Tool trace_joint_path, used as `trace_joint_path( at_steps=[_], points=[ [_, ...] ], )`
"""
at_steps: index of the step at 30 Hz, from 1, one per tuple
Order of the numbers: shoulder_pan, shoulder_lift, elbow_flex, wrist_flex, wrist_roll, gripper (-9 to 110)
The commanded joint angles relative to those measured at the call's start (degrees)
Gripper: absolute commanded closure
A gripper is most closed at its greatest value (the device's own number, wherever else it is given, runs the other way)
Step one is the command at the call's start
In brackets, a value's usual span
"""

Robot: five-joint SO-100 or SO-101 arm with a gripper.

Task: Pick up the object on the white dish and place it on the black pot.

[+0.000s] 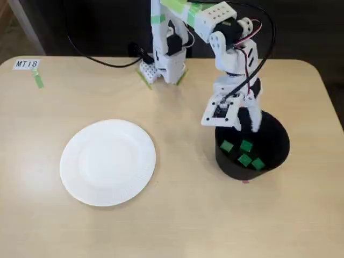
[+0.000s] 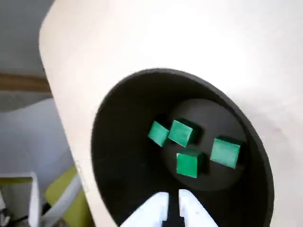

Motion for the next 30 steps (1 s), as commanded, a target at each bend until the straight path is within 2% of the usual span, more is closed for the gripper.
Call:
trace_joint_path(
  at_steps=[1, 9, 14, 19, 30],
  points=[
    [5.89, 7.91, -3.69, 1.32, 4.75, 101],
    [27.51, 29.62, 5.54, 6.06, 18.11, 101],
    [39.29, 45.35, 18.72, 7.73, 18.81, 101],
    [37.44, 54.67, 29.09, 10.63, 17.23, 102],
    [31.64, 84.81, 55.63, 15.73, 22.15, 102]
  ],
)
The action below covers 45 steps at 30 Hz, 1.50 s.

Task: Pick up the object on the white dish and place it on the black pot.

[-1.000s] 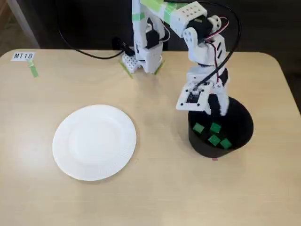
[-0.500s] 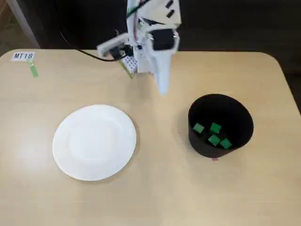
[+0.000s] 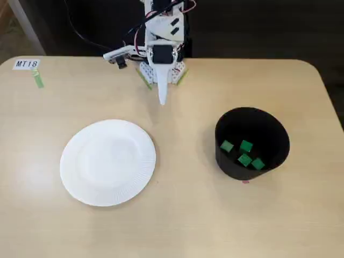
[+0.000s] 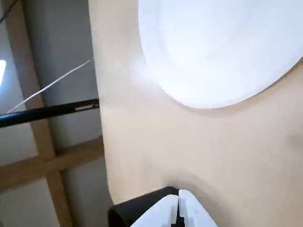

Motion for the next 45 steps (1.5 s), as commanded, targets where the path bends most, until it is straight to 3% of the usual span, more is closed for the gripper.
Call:
trace_joint_path(
  at_steps=[1, 14, 28, 45],
  points=[
    [-0.62, 7.12, 3.96, 1.93, 0.26, 102],
    [-0.18, 7.29, 14.59, 0.26, -3.87, 102],
    [0.88, 7.29, 15.12, -0.97, -2.99, 98],
    [0.88, 7.29, 15.21, -1.32, -2.99, 101]
  ],
)
